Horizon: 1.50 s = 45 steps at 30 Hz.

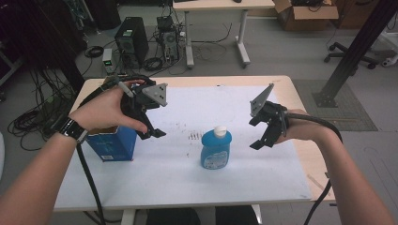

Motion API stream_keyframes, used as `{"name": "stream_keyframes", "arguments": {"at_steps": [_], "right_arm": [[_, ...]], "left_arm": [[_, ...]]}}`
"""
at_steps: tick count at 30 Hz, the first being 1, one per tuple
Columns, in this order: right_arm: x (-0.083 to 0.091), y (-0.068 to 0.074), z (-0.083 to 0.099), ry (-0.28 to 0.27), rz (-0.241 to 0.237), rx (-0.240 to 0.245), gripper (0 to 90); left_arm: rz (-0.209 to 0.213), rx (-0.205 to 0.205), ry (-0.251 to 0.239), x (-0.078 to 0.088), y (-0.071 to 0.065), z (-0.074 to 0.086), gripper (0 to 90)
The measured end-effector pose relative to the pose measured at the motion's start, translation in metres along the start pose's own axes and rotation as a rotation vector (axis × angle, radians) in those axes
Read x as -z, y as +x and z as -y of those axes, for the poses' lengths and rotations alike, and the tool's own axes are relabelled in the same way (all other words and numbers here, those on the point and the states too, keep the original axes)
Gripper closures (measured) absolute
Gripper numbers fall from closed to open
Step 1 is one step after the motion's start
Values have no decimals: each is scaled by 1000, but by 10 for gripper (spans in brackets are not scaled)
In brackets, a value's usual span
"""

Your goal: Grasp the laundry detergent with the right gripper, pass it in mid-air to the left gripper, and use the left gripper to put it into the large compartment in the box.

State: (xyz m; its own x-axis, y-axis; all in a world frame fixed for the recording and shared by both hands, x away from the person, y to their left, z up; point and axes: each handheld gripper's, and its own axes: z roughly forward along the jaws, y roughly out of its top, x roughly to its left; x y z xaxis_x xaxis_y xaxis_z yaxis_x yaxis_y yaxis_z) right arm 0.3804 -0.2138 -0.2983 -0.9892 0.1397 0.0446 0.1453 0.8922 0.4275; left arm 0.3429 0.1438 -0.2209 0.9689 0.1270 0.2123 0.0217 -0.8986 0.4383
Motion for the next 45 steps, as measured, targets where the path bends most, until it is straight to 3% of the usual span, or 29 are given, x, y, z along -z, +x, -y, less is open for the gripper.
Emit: {"name": "stream_keyframes", "arguments": {"at_steps": [18,27,32,37,45], "right_arm": [[15,3,6,-47,16,13,85],[19,8,8,-169,-5,33,76],[17,9,9,-203,-6,41,70],[10,10,13,-284,-24,49,58],[-4,9,15,-369,-47,64,62]], "left_arm": [[-10,12,2,5,-3,-3,33],[-14,19,1,7,-6,-2,33],[-16,24,-5,8,-7,-3,33],[-16,26,-3,9,-8,-4,34],[-11,29,1,8,-10,-5,35]]}}
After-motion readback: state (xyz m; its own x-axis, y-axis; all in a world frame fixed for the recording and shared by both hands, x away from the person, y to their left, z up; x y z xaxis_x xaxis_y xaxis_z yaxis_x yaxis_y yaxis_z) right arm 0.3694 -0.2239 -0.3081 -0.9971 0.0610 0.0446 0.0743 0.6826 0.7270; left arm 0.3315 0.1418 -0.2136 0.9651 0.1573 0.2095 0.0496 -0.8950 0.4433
